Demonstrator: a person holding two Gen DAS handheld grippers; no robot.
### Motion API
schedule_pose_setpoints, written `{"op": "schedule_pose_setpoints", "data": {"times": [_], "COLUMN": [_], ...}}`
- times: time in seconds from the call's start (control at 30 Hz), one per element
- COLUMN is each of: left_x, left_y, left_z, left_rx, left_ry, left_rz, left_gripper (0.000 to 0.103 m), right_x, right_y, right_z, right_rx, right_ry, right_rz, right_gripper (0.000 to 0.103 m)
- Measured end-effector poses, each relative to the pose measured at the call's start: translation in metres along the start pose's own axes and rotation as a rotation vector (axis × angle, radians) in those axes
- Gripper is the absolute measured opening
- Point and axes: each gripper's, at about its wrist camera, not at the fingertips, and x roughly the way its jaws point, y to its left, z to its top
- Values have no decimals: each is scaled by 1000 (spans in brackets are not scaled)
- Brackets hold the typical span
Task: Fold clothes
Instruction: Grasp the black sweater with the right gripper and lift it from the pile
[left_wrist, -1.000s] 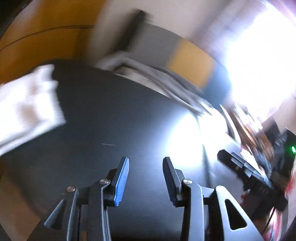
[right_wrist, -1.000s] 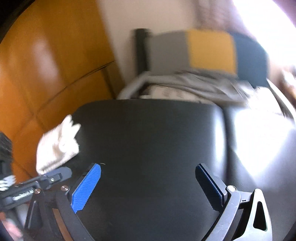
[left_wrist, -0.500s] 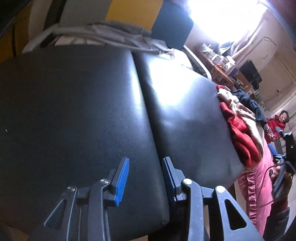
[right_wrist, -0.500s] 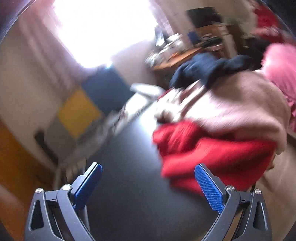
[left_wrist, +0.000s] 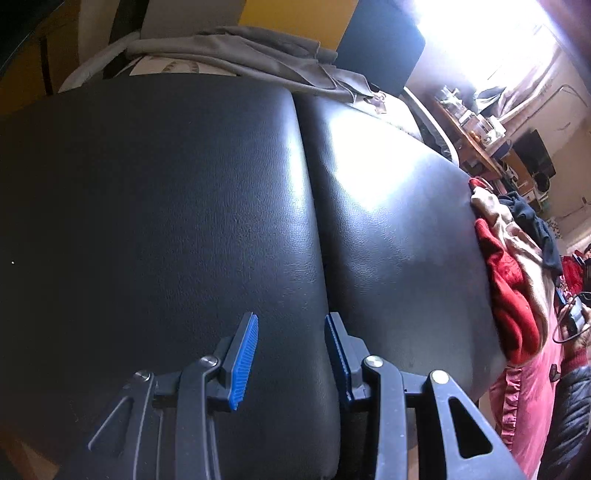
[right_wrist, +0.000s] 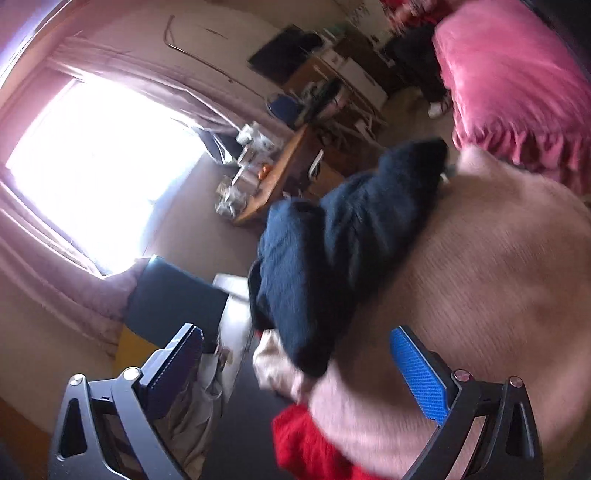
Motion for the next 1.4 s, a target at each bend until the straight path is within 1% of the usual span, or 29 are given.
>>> {"op": "schedule_pose_setpoints", "data": {"times": [0.07,0.1,0.13,0.17,0.2,0.23,0.3,0.37,0.4,0.43,0.47,0.5,0.6,0.63,0.73,0.8,0.97,1.03,1.07,1.1,1.2,1.27,1.33,1.4], "left_x": [2,3,4,4,4,3,3,4,5,6,7,7,3,2,-8,-14,-33,-42,-45,-50,-51,-53,-48,-36], "left_y": [0,-1,-2,-2,-3,-2,0,0,0,0,0,0,-4,-6,-16,-33,-72,-83,-88,-89,-106,-110,-111,-112], "left_z": [-1,-2,-2,-5,-7,-7,-8,-6,-6,-5,-5,-5,-7,-8,-6,-3,6,7,7,6,8,4,0,3], "left_rx": [0,3,6,12,19,27,41,40,39,38,36,37,58,69,127,173,243,273,278,280,284,280,277,278], "left_ry": [16,20,23,26,30,30,29,40,44,49,54,56,50,45,9,-17,-66,-83,-89,-97,-111,-113,-109,-104], "left_rz": [5,7,9,17,26,30,43,37,37,38,40,37,57,58,99,96,49,34,21,8,-2,1,1,8], "left_gripper": [38,38,38,38,38,38,38,38,38,38,38,38,38,38,38,38,38,38,38,38,38,38,38,38], "right_x": [18,27,36,43,49,53,57,60,58,57,57,58,59,54,41,32,9,-1,-5,-9,-18,-18,-20,-23], "right_y": [1,1,1,3,5,8,14,19,24,31,38,44,62,68,86,98,128,131,132,136,141,136,124,110], "right_z": [4,5,5,4,2,1,-2,-6,-8,-12,-15,-20,-35,-45,-75,-95,-144,-164,-174,-187,-221,-240,-249,-242], "right_rx": [19,29,33,23,2,-32,-93,-155,-212,-289,-346,-399,-551,-584,-685,-752,-908,-907,-915,-932,-964,-952,-930,-853], "right_ry": [4,13,23,32,35,29,25,22,12,4,0,-5,-19,-20,-25,-28,-31,-4,7,17,48,86,112,155], "right_rz": [10,11,10,-2,-25,-54,-109,-164,-202,-248,-278,-299,-351,-342,-313,-294,-242,-195,-170,-151,-94,-82,-95,-90], "right_gripper": [102,96,86,80,71,64,58,43,29,24,21,16,12,11,7,4,4,4,0,0,0,0,0,1]}}
